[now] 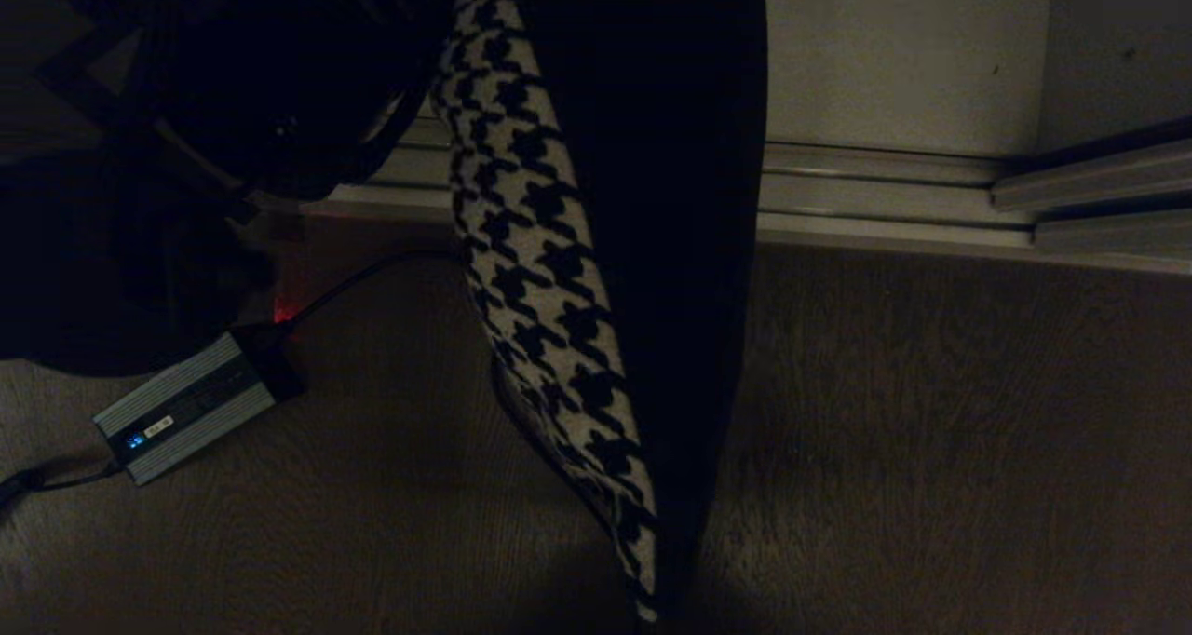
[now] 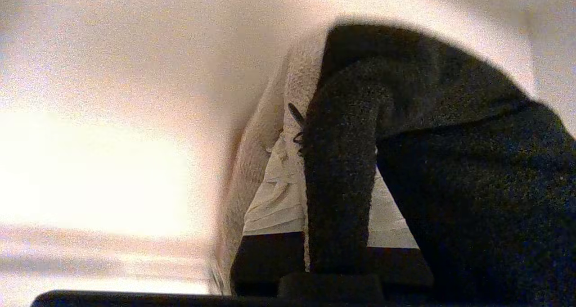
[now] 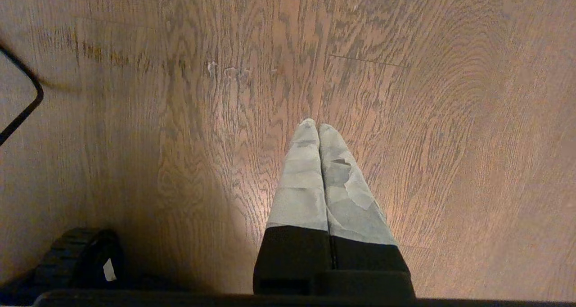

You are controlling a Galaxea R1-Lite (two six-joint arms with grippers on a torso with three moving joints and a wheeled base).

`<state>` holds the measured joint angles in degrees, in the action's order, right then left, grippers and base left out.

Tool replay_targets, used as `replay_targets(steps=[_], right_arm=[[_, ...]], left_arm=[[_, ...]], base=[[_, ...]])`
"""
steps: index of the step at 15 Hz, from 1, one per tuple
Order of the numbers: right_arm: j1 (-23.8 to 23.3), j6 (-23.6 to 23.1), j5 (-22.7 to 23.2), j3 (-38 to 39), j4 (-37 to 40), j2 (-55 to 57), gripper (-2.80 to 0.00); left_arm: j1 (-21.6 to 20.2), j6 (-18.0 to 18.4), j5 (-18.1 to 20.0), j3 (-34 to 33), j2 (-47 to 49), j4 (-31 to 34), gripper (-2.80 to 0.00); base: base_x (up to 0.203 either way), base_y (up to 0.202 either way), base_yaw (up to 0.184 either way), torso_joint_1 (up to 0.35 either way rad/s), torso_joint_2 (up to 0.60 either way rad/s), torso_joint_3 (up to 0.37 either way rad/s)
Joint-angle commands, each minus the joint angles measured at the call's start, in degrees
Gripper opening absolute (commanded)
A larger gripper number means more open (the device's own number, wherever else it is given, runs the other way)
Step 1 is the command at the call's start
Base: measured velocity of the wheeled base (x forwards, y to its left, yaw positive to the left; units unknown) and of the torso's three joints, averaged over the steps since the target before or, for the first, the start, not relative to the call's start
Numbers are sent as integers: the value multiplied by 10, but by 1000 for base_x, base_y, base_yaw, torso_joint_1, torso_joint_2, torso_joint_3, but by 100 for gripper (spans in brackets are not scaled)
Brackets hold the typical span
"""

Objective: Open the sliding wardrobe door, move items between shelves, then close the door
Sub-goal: Place the pillow on the lower shelf

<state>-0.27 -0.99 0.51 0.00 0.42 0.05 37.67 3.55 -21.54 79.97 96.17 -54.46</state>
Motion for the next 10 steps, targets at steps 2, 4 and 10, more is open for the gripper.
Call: replay_targets(steps=[2,4,10], right_arm=[[0,-1,0,2,0,-1,-280],[0,0,0,2,0,-1,-280],[0,0,0,3,0,-1,-280]], left_arm=[[-1,33,-29,24,34,-84,-280],[-4,37,-31,33,25,-86,-280],[-32,107,-31,83,51,-186,-280]], base=[[0,0,0,0,0,0],[0,0,0,0,0,0],[0,0,0,0,0,0]])
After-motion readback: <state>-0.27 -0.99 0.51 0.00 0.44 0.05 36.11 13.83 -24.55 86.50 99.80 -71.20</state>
